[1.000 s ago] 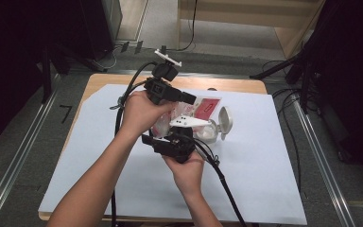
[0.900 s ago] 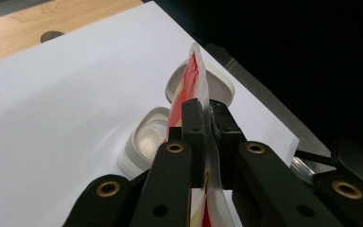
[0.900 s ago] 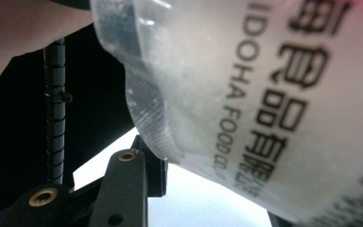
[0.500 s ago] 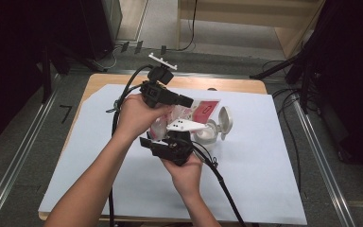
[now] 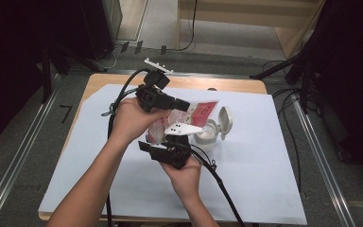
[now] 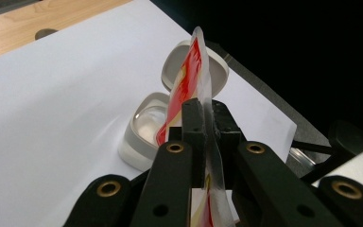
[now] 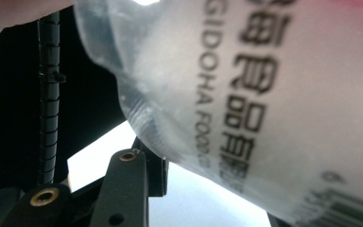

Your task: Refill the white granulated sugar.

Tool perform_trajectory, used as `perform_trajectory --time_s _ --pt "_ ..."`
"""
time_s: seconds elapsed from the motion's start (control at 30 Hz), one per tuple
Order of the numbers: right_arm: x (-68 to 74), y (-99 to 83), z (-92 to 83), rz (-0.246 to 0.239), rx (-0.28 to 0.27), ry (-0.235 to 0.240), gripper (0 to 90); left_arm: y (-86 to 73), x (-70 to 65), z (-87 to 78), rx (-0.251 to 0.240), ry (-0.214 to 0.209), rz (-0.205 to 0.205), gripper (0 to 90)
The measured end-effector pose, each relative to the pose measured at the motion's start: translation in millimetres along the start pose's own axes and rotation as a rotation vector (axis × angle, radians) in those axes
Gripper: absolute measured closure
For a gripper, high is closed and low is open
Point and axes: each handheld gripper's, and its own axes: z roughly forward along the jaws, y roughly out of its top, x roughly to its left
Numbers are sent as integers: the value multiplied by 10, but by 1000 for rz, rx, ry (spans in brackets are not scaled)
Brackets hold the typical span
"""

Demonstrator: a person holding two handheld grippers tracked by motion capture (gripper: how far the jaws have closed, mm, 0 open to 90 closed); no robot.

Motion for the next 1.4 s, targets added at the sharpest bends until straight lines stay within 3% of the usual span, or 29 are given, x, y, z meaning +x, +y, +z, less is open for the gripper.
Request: perform_trajectory --time_s 0.7,1.13,1.4 --pt "34 -132 82 -55 90 -22 621 -237 77 -92 3 -27 -2 883" --pt "14 -232 102 -63 120 -4 616 -324 142 -130 56 -21 -15 892" --pt "24 -292 131 -82 146 -13 610 -419 141 -140 59 -31 -20 897"
